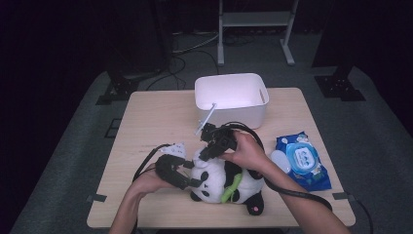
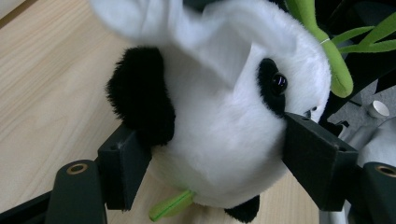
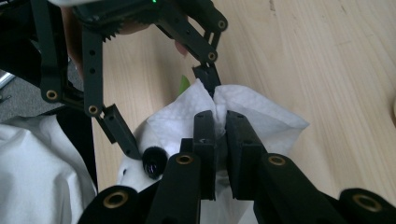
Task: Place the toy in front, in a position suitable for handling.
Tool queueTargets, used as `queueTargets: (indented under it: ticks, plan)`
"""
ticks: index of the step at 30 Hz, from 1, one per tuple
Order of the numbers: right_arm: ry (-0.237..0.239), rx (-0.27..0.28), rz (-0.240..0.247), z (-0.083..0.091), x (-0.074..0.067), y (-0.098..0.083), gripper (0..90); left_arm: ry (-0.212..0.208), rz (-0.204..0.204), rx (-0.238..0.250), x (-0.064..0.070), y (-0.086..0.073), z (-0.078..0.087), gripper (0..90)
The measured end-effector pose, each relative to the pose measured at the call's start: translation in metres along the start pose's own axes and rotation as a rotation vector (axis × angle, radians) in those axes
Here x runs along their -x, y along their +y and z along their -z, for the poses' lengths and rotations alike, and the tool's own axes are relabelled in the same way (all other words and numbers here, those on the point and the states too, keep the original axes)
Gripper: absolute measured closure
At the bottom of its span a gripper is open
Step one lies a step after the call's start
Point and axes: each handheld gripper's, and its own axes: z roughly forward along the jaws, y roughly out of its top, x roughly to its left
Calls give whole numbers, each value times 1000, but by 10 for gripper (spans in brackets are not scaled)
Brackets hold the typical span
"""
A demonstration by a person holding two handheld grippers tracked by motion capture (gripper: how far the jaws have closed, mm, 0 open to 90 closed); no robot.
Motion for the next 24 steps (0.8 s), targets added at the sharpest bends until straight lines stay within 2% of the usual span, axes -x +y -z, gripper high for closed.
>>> queueTargets:
  ticks: [3, 11, 14, 16, 21, 24]
  plan:
    - [-5, -7, 12, -2, -3, 2, 823, 0, 4, -2, -1, 0, 0, 256]
    - [-11, -1, -7, 12, -4, -19, 822, 2, 27, 3, -3, 0, 0, 255]
    - [-15, -3, -15, 16, -9, -33, 820, 15, 32, 6, -3, 0, 1, 252]
    - [-18, -6, -12, 18, -12, -36, 820, 17, 33, 8, -4, 0, 1, 250]
    - [-16, -38, -4, 19, -27, -49, 820, 30, 31, 12, -5, 0, 4, 250]
    - [-15, -45, -4, 19, -30, -52, 820, 36, 29, 15, -5, 1, 5, 250]
